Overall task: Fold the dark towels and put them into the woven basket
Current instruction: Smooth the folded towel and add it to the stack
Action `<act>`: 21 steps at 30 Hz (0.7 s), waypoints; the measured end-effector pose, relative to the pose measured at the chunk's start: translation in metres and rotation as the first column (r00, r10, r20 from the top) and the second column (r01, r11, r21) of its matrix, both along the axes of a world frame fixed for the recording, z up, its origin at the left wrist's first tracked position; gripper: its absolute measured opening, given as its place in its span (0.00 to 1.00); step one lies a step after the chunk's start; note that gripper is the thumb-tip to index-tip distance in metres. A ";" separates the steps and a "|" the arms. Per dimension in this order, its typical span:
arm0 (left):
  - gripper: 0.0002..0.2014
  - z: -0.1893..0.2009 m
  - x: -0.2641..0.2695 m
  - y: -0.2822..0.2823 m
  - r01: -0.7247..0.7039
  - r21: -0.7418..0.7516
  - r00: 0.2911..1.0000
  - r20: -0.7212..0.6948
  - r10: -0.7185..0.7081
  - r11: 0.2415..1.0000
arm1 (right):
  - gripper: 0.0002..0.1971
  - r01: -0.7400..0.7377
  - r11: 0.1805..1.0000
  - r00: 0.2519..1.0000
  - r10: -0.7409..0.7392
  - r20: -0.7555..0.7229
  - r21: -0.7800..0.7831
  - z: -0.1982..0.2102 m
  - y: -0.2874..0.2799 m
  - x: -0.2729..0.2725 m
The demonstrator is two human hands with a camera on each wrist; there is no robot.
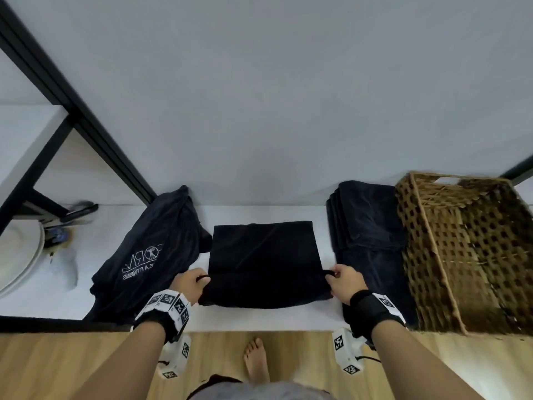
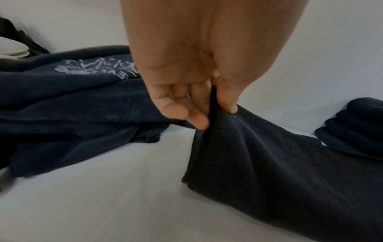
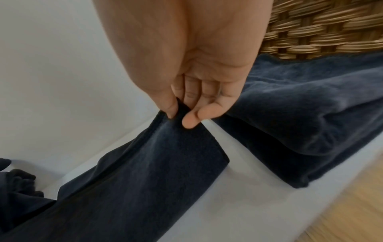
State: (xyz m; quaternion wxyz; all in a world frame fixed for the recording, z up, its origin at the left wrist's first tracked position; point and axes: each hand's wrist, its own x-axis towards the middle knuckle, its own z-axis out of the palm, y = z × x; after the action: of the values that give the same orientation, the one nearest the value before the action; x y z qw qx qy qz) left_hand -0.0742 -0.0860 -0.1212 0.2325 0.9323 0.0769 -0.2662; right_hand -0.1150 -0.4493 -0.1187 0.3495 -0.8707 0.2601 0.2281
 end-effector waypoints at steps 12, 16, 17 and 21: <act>0.09 -0.073 0.064 -0.033 0.209 0.114 0.954 0.196 -0.228 0.971 | 0.21 -0.218 0.907 0.960 0.266 0.090 -0.361 -0.080 0.032 0.071; 0.26 -0.092 0.098 -0.064 0.387 0.009 0.913 0.140 -0.384 0.922 | 0.32 -0.476 0.849 0.859 0.505 0.083 -0.230 -0.102 0.061 0.101; 0.29 -0.097 0.105 -0.069 0.425 0.018 0.901 0.093 -0.425 0.905 | 0.35 -0.496 0.842 0.856 0.515 0.040 -0.211 -0.107 0.061 0.105; 0.34 -0.107 0.120 -0.067 0.365 0.161 0.931 -0.075 -0.358 0.917 | 0.43 -0.392 0.899 0.920 0.381 -0.089 -0.194 -0.109 0.039 0.097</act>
State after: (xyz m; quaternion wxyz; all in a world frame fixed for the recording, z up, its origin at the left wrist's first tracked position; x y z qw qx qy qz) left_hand 0.0456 -0.1529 -0.2278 0.0960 0.9409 -0.0687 -0.3173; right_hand -0.0180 -0.4105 -0.2274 0.1979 -0.9309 0.1131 0.2855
